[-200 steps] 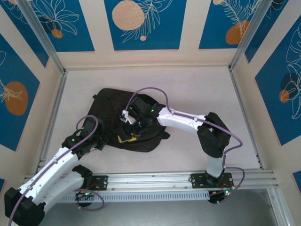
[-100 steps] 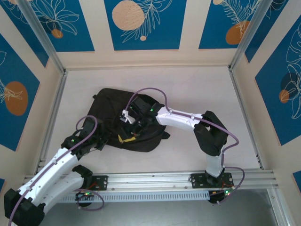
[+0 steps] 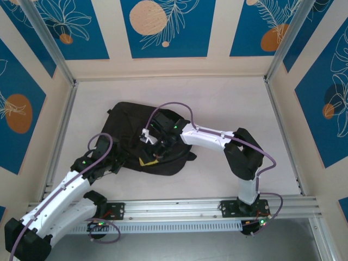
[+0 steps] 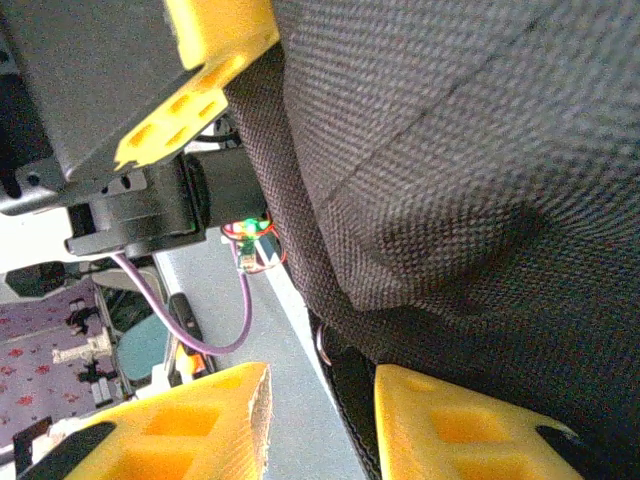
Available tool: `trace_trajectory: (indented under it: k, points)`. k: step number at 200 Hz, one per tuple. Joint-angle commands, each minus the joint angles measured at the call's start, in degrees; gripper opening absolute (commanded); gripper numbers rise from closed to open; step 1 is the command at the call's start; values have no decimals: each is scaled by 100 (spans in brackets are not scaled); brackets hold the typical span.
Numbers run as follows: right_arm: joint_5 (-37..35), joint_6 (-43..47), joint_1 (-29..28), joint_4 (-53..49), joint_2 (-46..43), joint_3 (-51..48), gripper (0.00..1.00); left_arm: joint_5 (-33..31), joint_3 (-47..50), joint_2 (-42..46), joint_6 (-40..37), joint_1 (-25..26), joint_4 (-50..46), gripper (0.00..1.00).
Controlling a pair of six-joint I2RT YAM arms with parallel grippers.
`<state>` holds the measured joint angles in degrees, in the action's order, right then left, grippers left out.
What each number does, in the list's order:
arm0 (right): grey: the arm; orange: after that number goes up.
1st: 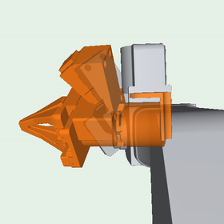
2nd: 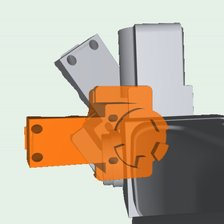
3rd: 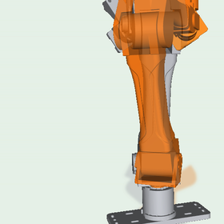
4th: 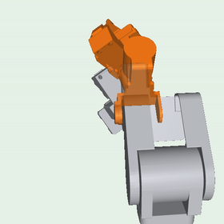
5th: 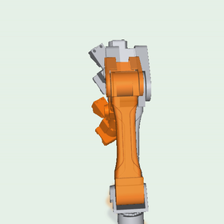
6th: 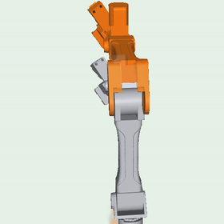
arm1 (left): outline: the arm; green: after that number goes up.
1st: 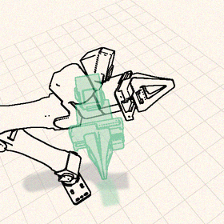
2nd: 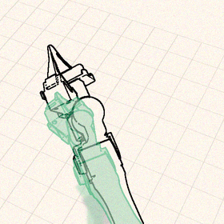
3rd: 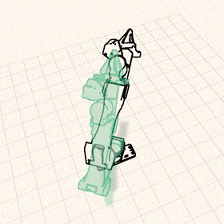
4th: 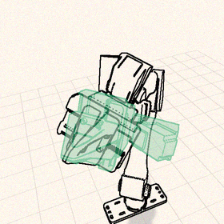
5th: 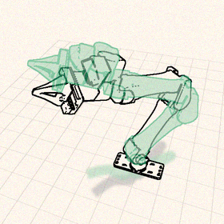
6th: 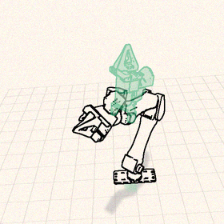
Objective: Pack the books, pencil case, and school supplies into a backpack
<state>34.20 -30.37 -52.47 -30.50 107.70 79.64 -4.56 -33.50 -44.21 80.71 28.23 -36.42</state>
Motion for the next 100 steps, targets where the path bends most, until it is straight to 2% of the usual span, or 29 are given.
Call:
trace_trajectory:
  k: [1, 45, 67, 82, 91, 100]
  points:
    - [411, 244, -31, -403, 29, -31, 34, 33, -230, 114, -105, -54, 110, 0]
    - [324, 343, -44, -543, 45, 79, 19, 26, -228, 95, -133, -59, 103, 0]
    - [290, 391, -30, -595, 64, 90, 17, -10, -229, 116, -155, -54, 74, 0]
    - [296, 398, -33, -606, 76, 95, 9, -10, -219, 124, -165, -54, 73, 0]
    - [331, 400, -34, -606, 76, 89, 10, -19, -223, 128, -173, -56, 75, 0]
    - [376, 405, -35, -606, 83, 97, 18, -17, -219, 119, -188, -54, 78, 0]
